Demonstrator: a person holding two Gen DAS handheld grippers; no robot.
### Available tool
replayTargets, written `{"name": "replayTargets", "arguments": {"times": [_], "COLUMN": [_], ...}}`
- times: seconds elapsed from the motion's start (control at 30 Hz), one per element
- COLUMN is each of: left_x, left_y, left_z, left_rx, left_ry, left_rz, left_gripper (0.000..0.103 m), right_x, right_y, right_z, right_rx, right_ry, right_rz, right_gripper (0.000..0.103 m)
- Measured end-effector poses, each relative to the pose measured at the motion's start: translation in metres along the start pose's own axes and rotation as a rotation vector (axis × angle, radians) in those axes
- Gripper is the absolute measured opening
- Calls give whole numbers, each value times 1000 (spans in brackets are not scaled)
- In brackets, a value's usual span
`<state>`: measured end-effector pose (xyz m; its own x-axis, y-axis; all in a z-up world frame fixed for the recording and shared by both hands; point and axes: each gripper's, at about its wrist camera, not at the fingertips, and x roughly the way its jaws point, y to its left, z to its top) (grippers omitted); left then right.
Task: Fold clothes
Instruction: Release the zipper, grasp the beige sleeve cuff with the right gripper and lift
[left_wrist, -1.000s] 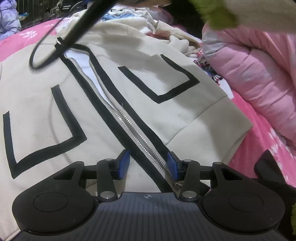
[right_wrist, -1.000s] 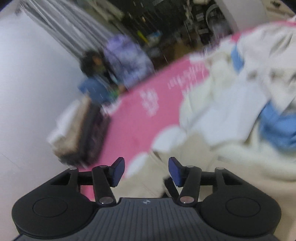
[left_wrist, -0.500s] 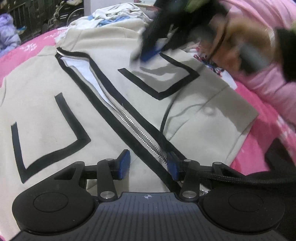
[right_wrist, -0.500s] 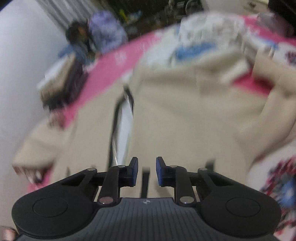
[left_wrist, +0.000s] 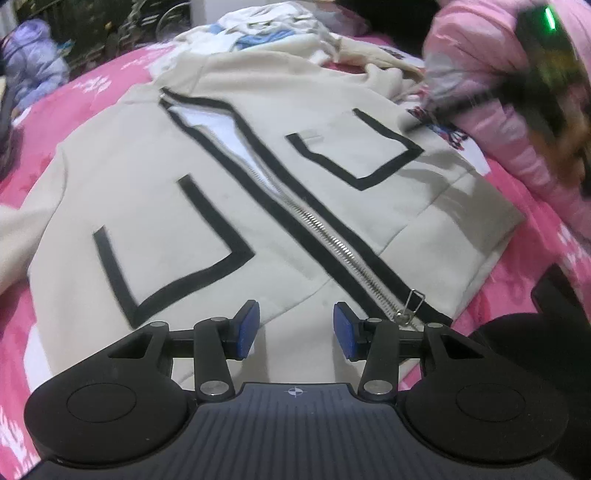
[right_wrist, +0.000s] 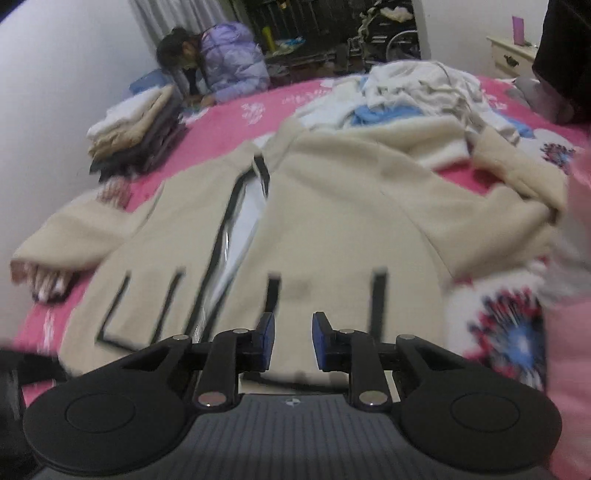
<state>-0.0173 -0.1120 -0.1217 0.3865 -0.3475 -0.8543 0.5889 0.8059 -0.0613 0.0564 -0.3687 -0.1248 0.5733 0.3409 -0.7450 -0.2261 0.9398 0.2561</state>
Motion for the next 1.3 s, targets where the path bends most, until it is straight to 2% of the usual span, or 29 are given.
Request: {"name": "replayTargets", "arguments": {"times": [0.13,0.23,0.37,0.4,0.43,0.47,0.6,0.73,0.8,0.93,1.0,1.03,1.07,1.1,1.17,1.23,1.3], "left_x": [3,2,15,21,28,36,69,90,97,100,102,103,105,105,105,104,103], "left_y": [10,15,15,13,10,7,-5,-10,-9,-6,-3,-1,1,3,6,9,9], "left_z": [8,20,52,61,71,80,102,103,98,95,96,97,98,97,96,94,92], "left_rx": [-113,-170,-172,-162,-154,-146,-123,-116,-118,-99,-102,-111,-121,-134,-156,-162,-161], "left_ry": [11,-12,-58,-62,-64,-63,-30,31,67,84,94,98,101,100,95,85,76], "left_rz": [-23,-39,-67,-73,-81,-89,-119,-148,-159,-184,-200,-209,-217,-226,-238,-243,-244], "left_gripper": [44,44,45,45,45,45,45,45,45,45,45,45,45,45,45,45,45], "right_x": [-6,-11,-17,-18,-25,-29,-1,72,109,168,183,182,179,165,134,85,28], "right_y": [-4,-8,-12,-13,-19,-26,-59,-88,-104,-125,-138,-143,-148,-152,-159,-163,-162], "right_z": [3,6,9,10,29,52,122,165,170,171,169,170,171,178,195,211,221], "right_rx": [-45,-79,-125,-136,-143,-153,-248,-291,-298,-335,-339,-316,-289,-233,-113,13,123], "right_ry": [5,10,15,16,-26,-70,-52,85,179,329,374,370,361,314,206,54,-88], "right_rz": [-26,-45,-71,-77,-114,-153,-348,-505,-557,-682,-724,-724,-720,-714,-699,-667,-594], "right_gripper": [27,28,30,37,46,48,52,65,65,66,62,48,41,16,13,12,12]}}
